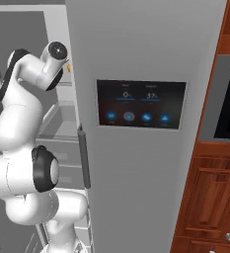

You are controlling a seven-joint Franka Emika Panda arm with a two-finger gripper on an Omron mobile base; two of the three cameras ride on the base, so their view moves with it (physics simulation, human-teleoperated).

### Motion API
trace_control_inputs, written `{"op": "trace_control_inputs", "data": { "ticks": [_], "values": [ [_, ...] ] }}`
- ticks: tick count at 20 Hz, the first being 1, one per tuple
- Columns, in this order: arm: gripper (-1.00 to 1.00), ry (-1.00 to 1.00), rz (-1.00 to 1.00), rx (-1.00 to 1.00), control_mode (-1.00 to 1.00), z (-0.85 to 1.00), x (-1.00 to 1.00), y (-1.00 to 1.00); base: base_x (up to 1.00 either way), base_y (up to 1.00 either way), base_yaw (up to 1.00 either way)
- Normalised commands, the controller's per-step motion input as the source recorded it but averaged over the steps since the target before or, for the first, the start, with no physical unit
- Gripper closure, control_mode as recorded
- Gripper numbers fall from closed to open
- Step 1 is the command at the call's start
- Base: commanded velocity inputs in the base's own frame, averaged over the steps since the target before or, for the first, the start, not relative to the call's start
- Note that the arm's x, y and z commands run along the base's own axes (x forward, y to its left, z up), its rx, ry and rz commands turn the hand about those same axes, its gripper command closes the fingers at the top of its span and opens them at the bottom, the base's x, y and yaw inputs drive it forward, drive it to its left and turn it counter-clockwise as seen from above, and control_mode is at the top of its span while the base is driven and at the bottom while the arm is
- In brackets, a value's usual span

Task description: Take the shrimp and bell pepper from the second highest rack and move them to the highest rack where the kiwi and lemon wedge are located, to maximize freezer space. Close the freezer door after rearranging.

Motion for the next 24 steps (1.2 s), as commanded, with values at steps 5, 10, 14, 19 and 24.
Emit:
{"op": "trace_control_inputs", "data": {
  "ticks": [5,10,14,19,24],
  "values": [
    [1.00,0.03,-0.06,0.00,-1.00,-0.09,0.54,0.00,0.00,0.00,0.00],
    [1.00,0.03,-0.05,0.00,-1.00,-0.06,0.56,0.00,0.00,0.00,0.00],
    [-1.00,0.00,-0.04,0.00,-1.00,-0.12,0.41,0.00,0.00,0.00,0.00],
    [-1.00,0.00,-0.03,0.00,-1.00,-0.01,0.02,0.00,0.00,0.00,0.00],
    [-1.00,-0.04,-0.01,0.00,-1.00,0.10,-0.17,0.00,0.00,0.00,0.00]
  ]
}}
